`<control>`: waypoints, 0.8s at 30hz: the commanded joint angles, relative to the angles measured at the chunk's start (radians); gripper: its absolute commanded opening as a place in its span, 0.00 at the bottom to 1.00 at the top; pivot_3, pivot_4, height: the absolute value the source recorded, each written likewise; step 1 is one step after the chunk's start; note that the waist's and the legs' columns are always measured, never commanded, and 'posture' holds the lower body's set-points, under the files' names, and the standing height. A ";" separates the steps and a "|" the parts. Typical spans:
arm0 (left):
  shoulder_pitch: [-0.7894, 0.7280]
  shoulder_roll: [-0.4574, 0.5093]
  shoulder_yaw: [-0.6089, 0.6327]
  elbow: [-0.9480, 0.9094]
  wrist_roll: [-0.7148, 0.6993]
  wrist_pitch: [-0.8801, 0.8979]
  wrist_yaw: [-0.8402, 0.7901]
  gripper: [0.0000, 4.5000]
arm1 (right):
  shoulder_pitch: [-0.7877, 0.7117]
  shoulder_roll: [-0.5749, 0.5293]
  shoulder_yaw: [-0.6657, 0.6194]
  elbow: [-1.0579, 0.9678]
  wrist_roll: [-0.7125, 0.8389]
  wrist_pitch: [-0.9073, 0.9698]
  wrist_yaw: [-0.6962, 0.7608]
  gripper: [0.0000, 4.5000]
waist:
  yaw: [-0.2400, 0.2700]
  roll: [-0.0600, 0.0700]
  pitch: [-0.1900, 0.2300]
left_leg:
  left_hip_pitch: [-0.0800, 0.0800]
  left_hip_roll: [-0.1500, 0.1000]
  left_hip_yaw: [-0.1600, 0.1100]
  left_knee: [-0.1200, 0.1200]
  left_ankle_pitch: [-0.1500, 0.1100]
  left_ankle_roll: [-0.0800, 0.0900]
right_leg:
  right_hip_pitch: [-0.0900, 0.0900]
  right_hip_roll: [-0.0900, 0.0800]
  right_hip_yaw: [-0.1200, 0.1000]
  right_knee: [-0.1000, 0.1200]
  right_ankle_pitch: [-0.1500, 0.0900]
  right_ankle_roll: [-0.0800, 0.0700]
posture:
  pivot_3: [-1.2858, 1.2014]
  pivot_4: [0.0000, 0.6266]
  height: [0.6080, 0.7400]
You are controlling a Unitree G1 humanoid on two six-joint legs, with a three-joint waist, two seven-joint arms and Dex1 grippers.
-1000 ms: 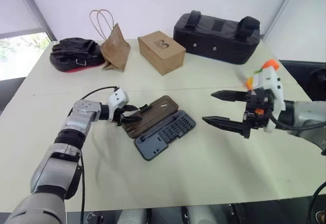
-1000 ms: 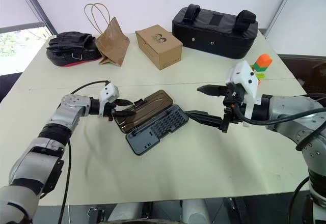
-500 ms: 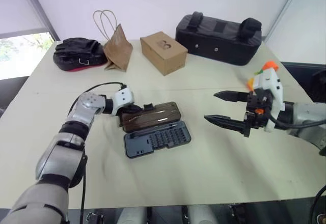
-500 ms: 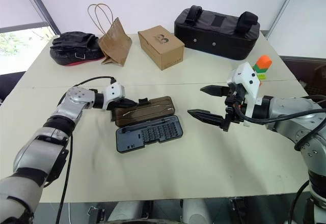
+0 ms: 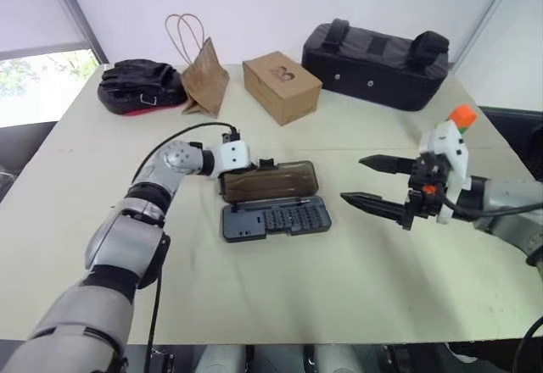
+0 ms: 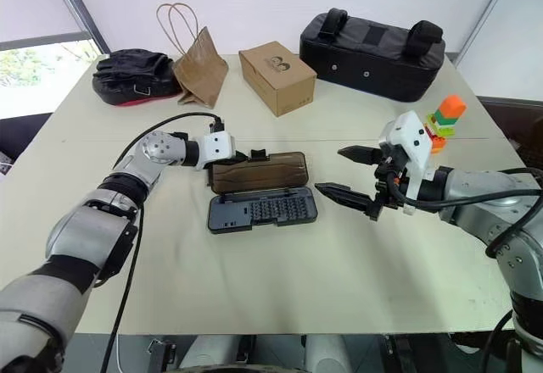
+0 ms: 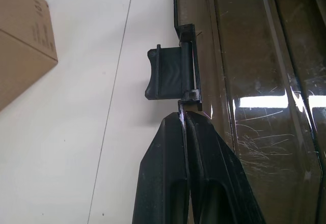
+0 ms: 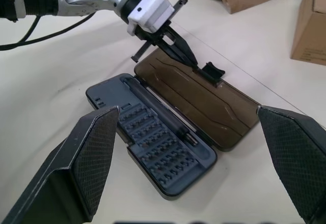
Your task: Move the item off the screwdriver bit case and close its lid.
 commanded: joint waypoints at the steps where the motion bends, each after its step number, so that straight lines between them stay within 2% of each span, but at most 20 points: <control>1: 0.012 -0.043 0.041 -0.020 -0.049 -0.028 -0.046 0.00 | -0.002 -0.002 -0.028 -0.018 0.014 -0.013 -0.001 1.00 | 0.009 0.000 0.000 | 0.000 0.000 0.000 0.000 0.000 0.000 | 0.000 0.000 0.000 0.000 0.000 0.000 | 0.52 0.24 1.00; 6: 0.028 -0.059 0.088 -0.078 -0.119 -0.043 -0.176 0.00 | -0.016 -0.003 -0.011 0.007 -0.003 -0.022 0.008 1.00 | 0.009 0.000 0.000 | -0.002 -0.001 0.000 0.000 -0.001 0.002 | 0.000 -0.001 0.000 -0.002 0.000 0.000 | 0.52 0.24 1.00; 11: 0.056 -0.054 0.085 -0.121 -0.128 -0.041 -0.235 0.00 | -0.026 0.003 -0.003 0.018 -0.005 -0.026 0.011 1.00 | 0.006 0.000 0.000 | -0.004 -0.002 0.000 0.000 -0.002 0.003 | -0.002 -0.001 0.000 -0.003 0.000 0.000 | 0.52 0.24 1.00; 24: 0.091 -0.036 0.062 -0.109 -0.077 -0.001 -0.174 0.00 | -0.032 0.001 0.007 0.035 -0.020 -0.035 0.015 1.00 | 0.004 0.000 0.000 | -0.003 -0.002 0.000 0.000 -0.002 0.003 | -0.002 0.000 0.000 -0.003 0.000 0.001 | 0.52 0.24 1.00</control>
